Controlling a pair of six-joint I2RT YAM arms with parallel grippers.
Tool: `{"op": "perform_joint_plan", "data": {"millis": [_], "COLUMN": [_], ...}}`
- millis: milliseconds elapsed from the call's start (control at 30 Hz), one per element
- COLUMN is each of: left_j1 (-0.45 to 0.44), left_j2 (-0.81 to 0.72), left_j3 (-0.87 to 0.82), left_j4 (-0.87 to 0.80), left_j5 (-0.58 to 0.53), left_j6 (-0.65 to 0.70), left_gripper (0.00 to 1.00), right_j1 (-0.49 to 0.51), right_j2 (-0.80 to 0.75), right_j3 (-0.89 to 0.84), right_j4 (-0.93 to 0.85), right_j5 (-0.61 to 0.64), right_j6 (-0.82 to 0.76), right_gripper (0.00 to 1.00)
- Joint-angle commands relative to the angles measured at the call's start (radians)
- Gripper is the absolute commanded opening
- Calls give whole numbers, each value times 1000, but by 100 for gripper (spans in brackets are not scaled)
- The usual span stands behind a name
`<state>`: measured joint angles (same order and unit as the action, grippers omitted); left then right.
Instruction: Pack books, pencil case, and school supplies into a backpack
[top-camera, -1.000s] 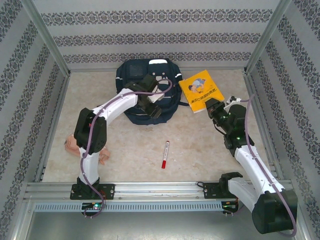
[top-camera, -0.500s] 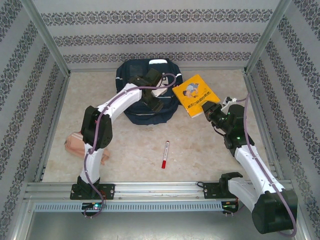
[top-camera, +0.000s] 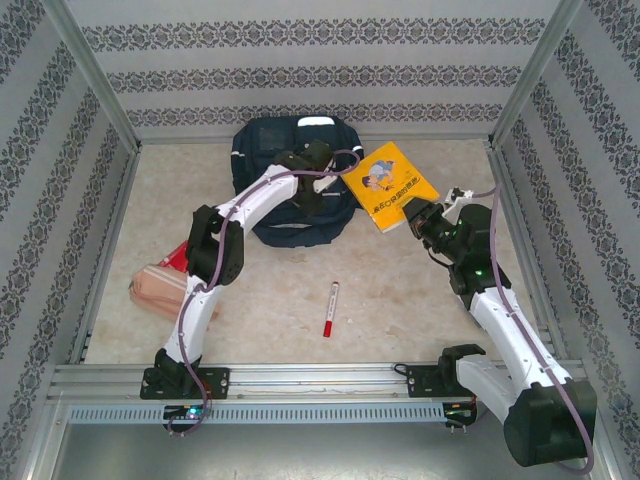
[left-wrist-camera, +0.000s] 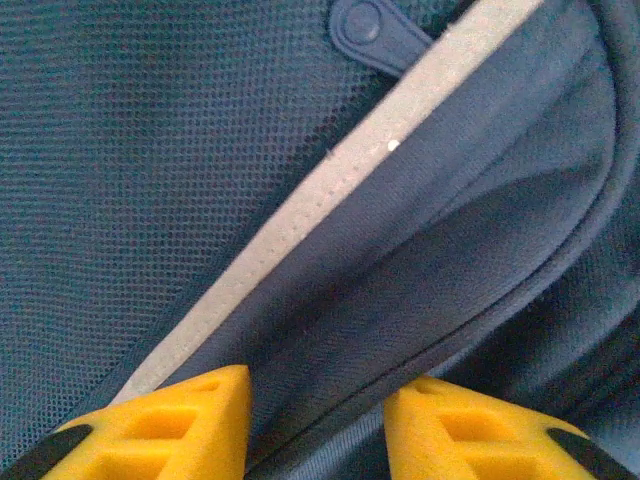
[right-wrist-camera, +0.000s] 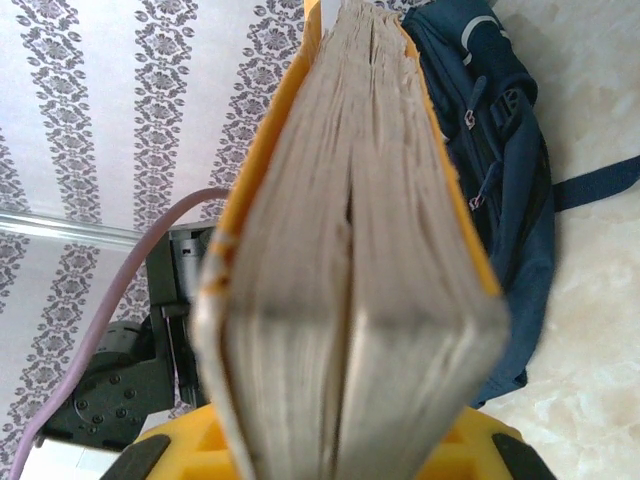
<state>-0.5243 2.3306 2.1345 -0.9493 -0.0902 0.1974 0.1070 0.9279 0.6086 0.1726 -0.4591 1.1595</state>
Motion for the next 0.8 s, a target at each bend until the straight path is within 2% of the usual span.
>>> {"op": "perform_joint_plan", "data": {"millis": [0, 100, 200, 300, 400, 567, 767], "left_j1": [6, 7, 7, 9, 8, 5, 5], "left_j2": [49, 74, 84, 75, 5, -140, -190], "left_j3": [57, 82, 93, 165, 190, 185, 257], "left_j4": [-8, -13, -11, -45, -1, 151, 231], "left_j5": [-64, -45, 6, 36, 45, -36, -158], "left_j6": [-20, -23, -21, -73, -103, -154, -118], "left_gripper": [32, 21, 0, 0, 0, 0, 0], "right_j1": [-1, -1, -1, 0, -3, -21, -36], "right_j2": [-44, -55, -57, -50, -37, -12, -53], "right_j3": [12, 5, 2, 13, 29, 1, -56], "right_j4": [82, 75, 74, 54, 5, -20, -70], "right_j5": [-36, -40, -44, -58, -96, -226, -396], "right_j6": [0, 3, 9, 18, 23, 17, 10], "right_gripper": [2, 2, 2, 2, 2, 4, 5]}}
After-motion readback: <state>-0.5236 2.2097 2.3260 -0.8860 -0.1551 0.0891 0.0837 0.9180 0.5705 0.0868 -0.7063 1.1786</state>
